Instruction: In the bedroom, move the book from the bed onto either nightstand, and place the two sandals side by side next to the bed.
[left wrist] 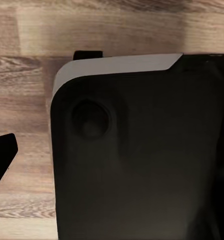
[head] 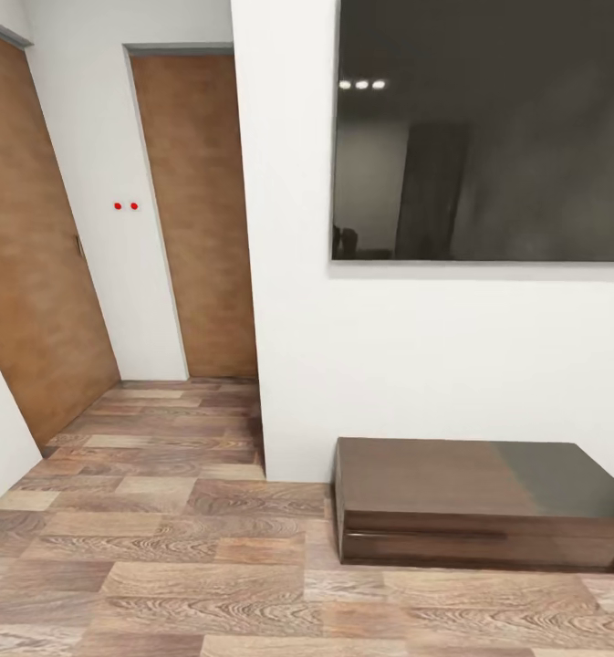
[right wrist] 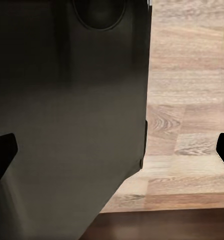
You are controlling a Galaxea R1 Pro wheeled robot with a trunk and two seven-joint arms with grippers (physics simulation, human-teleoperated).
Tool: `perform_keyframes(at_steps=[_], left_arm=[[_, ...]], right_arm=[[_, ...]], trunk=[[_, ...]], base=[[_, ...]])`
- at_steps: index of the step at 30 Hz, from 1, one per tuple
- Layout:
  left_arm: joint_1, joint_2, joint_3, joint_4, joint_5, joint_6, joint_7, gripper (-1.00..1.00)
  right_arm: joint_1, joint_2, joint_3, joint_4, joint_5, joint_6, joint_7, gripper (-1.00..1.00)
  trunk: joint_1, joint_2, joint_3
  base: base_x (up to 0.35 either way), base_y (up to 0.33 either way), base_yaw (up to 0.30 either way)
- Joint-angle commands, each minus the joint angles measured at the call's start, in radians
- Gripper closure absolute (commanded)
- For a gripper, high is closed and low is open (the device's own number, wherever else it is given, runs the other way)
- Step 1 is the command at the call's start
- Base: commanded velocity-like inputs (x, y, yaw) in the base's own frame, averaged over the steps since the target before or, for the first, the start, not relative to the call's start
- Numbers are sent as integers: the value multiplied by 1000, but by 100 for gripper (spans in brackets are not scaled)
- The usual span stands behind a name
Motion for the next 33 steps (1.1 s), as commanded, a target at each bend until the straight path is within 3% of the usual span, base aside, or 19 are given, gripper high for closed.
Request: perform_keyframes(at_steps=[1, 11, 26, 33], left_arm=[[0, 0, 0, -1, 0, 1, 0, -100], [0, -1, 0, -1, 1, 1, 0, -100], [0, -1, 0, -1, 2, 0, 0, -100], [0, -1, 0, -1, 1, 0, 0, -100]], right_arm=[[0, 0, -1, -1, -1, 4, -2, -100], [0, 0, -1, -1, 0, 4, -2, -100], [0, 0, 0, -1, -1, 5, -2, -100], [0, 0, 0, -1, -1, 6, -2, -100]], trunk=[[1, 0, -1], [1, 0, -1], [1, 0, -1], [1, 0, -1]], base=[[327, 0, 0], [275, 0, 0], [17, 0, -5], [0, 0, -198]])
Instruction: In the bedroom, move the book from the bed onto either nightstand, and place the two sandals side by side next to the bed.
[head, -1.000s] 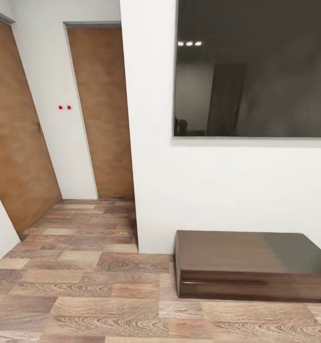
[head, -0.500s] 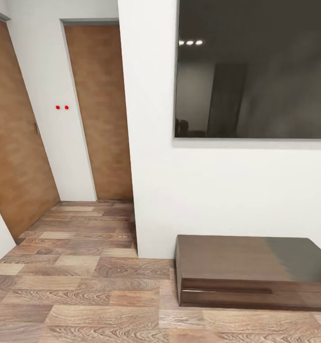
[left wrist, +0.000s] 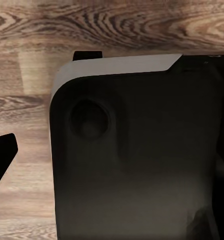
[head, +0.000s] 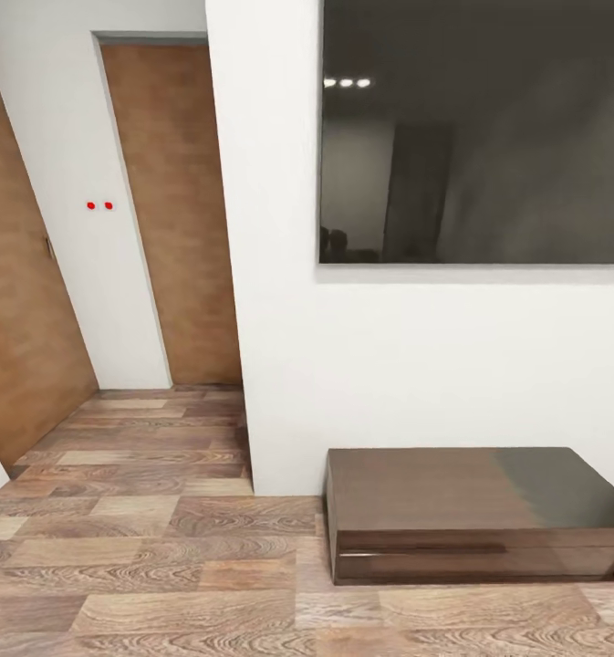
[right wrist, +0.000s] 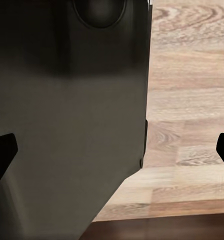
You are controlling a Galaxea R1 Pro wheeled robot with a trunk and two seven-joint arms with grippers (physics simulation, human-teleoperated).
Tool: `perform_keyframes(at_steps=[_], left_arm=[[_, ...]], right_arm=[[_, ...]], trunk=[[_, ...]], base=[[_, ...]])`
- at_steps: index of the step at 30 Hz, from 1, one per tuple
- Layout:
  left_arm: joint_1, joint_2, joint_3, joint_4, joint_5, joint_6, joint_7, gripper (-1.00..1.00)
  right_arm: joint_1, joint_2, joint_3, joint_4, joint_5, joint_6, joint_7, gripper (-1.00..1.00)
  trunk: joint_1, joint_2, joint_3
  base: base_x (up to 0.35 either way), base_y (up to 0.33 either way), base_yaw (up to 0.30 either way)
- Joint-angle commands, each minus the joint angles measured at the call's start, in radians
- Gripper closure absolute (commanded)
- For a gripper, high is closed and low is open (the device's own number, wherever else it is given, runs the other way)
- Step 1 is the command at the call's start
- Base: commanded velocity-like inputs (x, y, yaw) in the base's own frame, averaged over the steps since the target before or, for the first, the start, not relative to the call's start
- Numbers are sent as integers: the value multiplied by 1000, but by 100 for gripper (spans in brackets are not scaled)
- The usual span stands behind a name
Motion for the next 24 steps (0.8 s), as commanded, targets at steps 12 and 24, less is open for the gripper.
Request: perform_keyframes(at_steps=[12, 24], left_arm=[[0, 0, 0, -1, 0, 1, -1, -100], [0, 0, 0, -2, -1, 1, -2, -100]], right_arm=[[0, 0, -2, -1, -1, 3, -2, -100], [0, 0, -2, -1, 0, 2, -3, -100]], trunk=[[0, 0, -1], [0, 0, -1]], base=[[6, 0, -283], [290, 0, -145]])
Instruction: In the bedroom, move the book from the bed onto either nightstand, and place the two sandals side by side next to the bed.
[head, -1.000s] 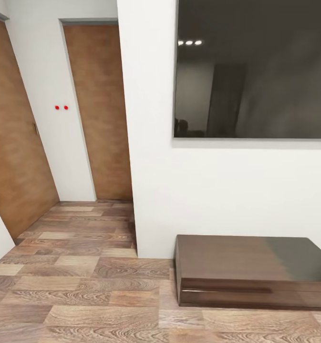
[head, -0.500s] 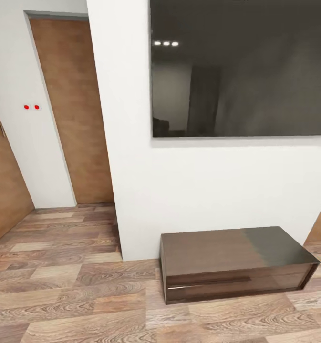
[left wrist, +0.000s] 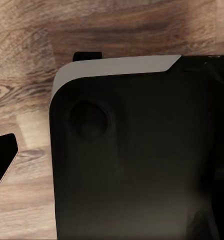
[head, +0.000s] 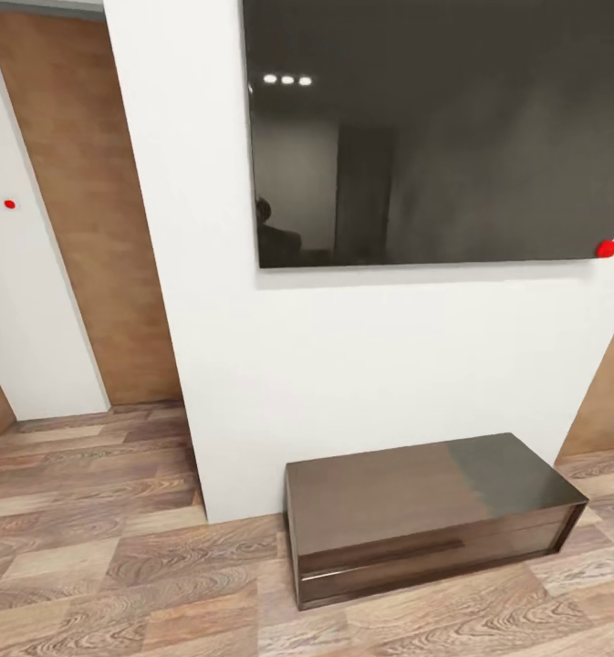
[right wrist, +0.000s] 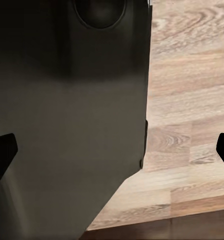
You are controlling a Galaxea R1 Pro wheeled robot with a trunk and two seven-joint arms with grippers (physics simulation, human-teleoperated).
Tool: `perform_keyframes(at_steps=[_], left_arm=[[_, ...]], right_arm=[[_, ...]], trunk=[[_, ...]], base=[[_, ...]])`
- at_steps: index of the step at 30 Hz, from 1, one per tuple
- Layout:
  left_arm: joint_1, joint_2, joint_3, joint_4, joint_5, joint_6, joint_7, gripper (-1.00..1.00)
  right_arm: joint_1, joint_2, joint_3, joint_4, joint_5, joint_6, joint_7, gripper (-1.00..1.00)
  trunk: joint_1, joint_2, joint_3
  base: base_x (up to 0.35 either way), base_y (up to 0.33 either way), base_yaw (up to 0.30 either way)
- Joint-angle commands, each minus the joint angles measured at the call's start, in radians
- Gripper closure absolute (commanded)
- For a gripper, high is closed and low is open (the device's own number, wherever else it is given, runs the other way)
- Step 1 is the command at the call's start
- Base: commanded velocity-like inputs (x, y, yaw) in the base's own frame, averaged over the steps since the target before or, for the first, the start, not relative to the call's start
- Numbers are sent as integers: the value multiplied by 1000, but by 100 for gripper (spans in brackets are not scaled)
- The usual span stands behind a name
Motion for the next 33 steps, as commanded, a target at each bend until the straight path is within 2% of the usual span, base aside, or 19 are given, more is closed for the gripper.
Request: perform_keyframes(at_steps=[1, 10, 27, 33], left_arm=[[0, 0, 0, -1, 0, 1, 0, -100], [0, 0, 0, -1, -2, 1, 0, -100], [0, 1, 0, -1, -2, -1, 0, -100], [0, 1, 0, -1, -2, -1, 0, -100]], right_arm=[[0, 0, -1, -1, -1, 3, -2, -100], [0, 0, -1, -1, -1, 3, -2, -100], [0, 1, 0, -1, -1, 3, -2, -100], [0, 2, 0, -1, 0, 3, -2, -100]], trunk=[[1, 0, -1], [1, 0, -1], [1, 0, -1], [1, 0, -1]], base=[[330, 0, -9], [133, 0, -56], [5, 0, -276], [226, 0, -284]])
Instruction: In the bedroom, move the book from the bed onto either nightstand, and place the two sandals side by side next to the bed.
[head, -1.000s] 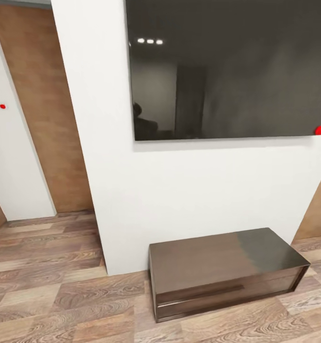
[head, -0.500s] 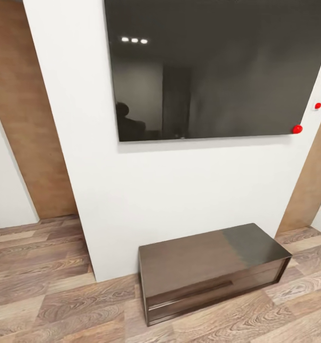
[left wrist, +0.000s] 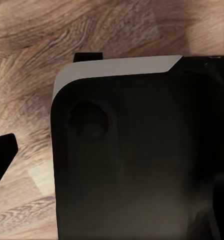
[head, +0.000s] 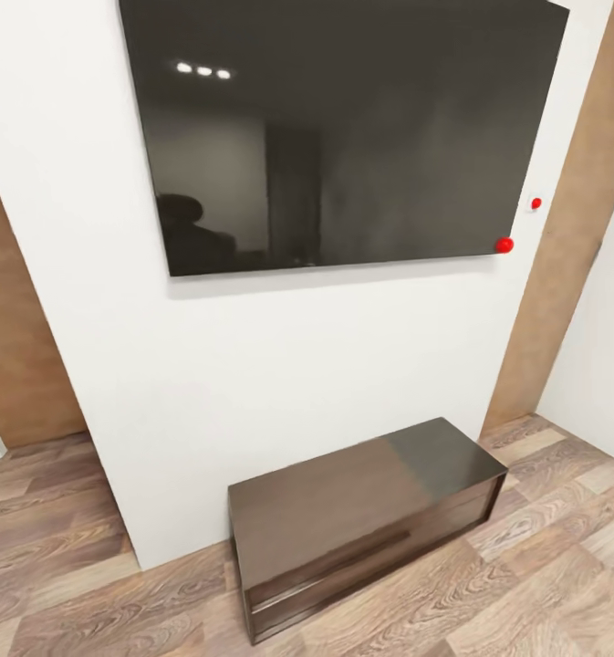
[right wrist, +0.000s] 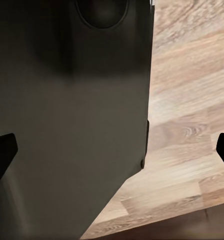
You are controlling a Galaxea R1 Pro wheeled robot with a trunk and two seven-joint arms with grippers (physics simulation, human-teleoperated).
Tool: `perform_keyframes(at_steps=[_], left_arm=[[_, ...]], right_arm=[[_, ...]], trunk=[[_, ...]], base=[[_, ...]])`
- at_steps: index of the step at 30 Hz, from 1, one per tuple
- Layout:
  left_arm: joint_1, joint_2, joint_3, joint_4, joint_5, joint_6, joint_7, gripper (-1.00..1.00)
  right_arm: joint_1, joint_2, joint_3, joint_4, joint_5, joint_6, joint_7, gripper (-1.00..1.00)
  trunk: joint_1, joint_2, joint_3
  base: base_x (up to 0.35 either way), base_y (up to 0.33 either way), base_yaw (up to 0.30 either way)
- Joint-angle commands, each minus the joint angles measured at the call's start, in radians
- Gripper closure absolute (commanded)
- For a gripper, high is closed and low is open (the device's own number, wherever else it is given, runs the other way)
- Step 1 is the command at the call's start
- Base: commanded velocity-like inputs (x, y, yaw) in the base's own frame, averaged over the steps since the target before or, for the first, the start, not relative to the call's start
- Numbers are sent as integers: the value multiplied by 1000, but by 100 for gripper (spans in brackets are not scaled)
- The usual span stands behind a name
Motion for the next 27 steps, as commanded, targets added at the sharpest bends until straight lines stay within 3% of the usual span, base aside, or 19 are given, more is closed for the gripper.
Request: perform_keyframes(at_steps=[1, 27], left_arm=[[0, 0, 0, -1, 0, 1, 0, -100], [0, 0, 0, -1, 0, 2, 0, -100]], right_arm=[[0, 0, -1, -1, 0, 3, -2, -100], [0, -1, -1, -1, 0, 3, -2, -100]], trunk=[[1, 0, -1], [1, 0, -1]], base=[[273, 0, -281], [37, 0, -268]])
